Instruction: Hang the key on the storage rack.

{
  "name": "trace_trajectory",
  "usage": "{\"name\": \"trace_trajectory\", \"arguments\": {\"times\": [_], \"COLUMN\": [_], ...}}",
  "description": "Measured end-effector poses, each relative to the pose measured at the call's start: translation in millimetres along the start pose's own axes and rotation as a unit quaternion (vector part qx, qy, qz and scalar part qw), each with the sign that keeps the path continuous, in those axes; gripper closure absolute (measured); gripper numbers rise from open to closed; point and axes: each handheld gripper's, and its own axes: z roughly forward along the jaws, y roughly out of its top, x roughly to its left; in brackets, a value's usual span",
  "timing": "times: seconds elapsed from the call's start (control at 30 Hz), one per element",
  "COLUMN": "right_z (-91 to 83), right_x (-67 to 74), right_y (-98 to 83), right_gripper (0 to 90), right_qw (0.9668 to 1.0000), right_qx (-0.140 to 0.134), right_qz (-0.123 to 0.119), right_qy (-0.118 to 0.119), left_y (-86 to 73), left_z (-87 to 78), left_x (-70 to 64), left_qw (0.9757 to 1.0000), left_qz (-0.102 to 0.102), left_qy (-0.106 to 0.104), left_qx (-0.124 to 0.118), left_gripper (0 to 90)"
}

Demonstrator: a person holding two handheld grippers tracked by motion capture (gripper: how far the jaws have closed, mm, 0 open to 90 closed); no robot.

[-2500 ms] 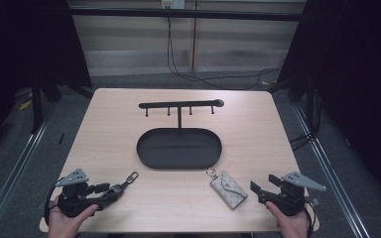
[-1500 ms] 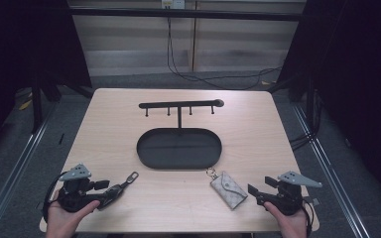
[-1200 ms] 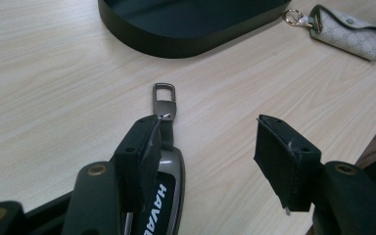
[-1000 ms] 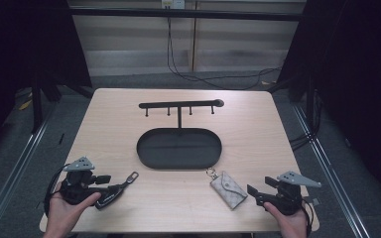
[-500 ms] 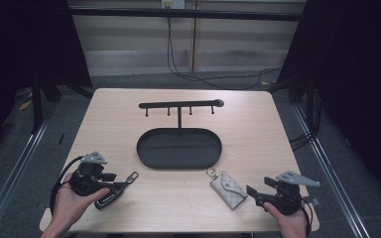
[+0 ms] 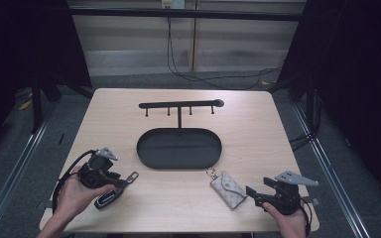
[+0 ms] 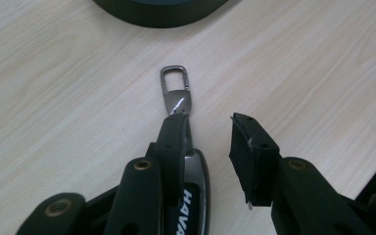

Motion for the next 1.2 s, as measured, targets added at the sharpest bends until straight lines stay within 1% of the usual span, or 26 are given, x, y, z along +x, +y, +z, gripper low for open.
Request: {"name": "trace_trajectory", "arguments": {"times": [0.03, 0.13, 0.17, 0.23, 0.27, 0.33, 0.53, 0.57, 0.6, 0.67, 0.73, 0.77, 0.83, 0.9, 1.03, 1.13, 1.2], "right_z": [-0.1, -0.5, -0.1, 0.2, 0.3, 0.5, 1.2, 1.2, 1.3, 2.0, 2.2, 2.3, 2.2, 2.4, 2.5, 2.8, 2.5], "right_x": [0.0, -0.1, -0.2, -0.4, -0.2, 0.2, -0.1, -0.1, 0.0, -0.3, 0.0, 0.1, 0.2, 0.0, -0.2, -0.3, -0.2], "right_y": [-0.1, -0.2, -0.3, -0.2, -0.2, -0.1, -0.3, -0.3, -0.3, -0.3, -0.2, -0.3, -0.4, -0.5, -0.5, -0.6, -0.6], "right_gripper": [21.0, 21.0, 21.0, 21.0, 21.0, 21.0, 21.0, 21.0, 21.1, 21.0, 21.0, 21.0, 21.0, 21.0, 21.0, 21.0, 21.0], "right_qw": [1.0000, 1.0000, 1.0000, 1.0000, 1.0000, 1.0000, 1.0000, 1.0000, 1.0000, 0.9999, 0.9999, 0.9999, 0.9999, 0.9999, 0.9999, 0.9999, 0.9999], "right_qx": [0.001, 0.001, 0.001, 0.003, 0.003, 0.005, 0.007, 0.007, 0.008, 0.010, 0.011, 0.012, 0.013, 0.014, 0.015, 0.015, 0.015], "right_qz": [-0.002, -0.002, -0.001, -0.002, -0.002, -0.001, -0.001, -0.002, -0.001, -0.001, -0.002, -0.002, -0.002, -0.002, -0.002, -0.002, -0.002], "right_qy": [0.000, 0.000, 0.000, 0.002, 0.002, 0.001, -0.001, -0.001, -0.001, 0.001, 0.000, 0.001, 0.000, 0.001, 0.000, 0.001, 0.000], "left_y": [2.0, 6.7, 7.3, 9.7, 11.1, 12.8, 17.4, 18.4, 19.4, 22.0, 25.1, 26.9, 29.4, 31.5, 33.7, 34.9, 35.1], "left_z": [0.7, 3.9, 5.4, 9.3, 11.4, 16.3, 24.9, 25.6, 26.7, 27.6, 28.5, 29.1, 30.2, 33.8, 39.4, 41.8, 43.8], "left_x": [1.3, 2.8, 2.5, 5.3, 7.2, 8.3, 11.6, 12.8, 13.2, 14.4, 13.8, 13.3, 11.8, 10.1, 9.5, 11.2, 11.4], "left_qw": [1.0000, 0.9998, 0.9998, 0.9996, 0.9994, 0.9991, 0.9984, 0.9981, 0.9981, 0.9981, 0.9975, 0.9973, 0.9971, 0.9961, 0.9950, 0.9946, 0.9946], "left_qz": [0.006, 0.008, 0.000, -0.002, -0.003, -0.010, -0.004, -0.002, -0.004, 0.001, 0.006, 0.011, 0.014, 0.020, 0.020, 0.024, 0.018], "left_qy": [-0.002, -0.003, -0.005, -0.003, -0.005, -0.002, -0.008, -0.007, -0.006, -0.006, -0.005, -0.005, -0.007, -0.009, -0.006, -0.008, -0.003], "left_qx": [0.007, 0.017, 0.019, 0.027, 0.034, 0.041, 0.056, 0.062, 0.061, 0.062, 0.070, 0.072, 0.074, 0.086, 0.097, 0.100, 0.102], "left_gripper": [66.3, 64.6, 64.3, 63.3, 61.9, 59.7, 59.6, 59.7, 59.8, 61.2, 62.2, 62.3, 63.6, 64.0, 64.2, 65.2, 65.4]}}
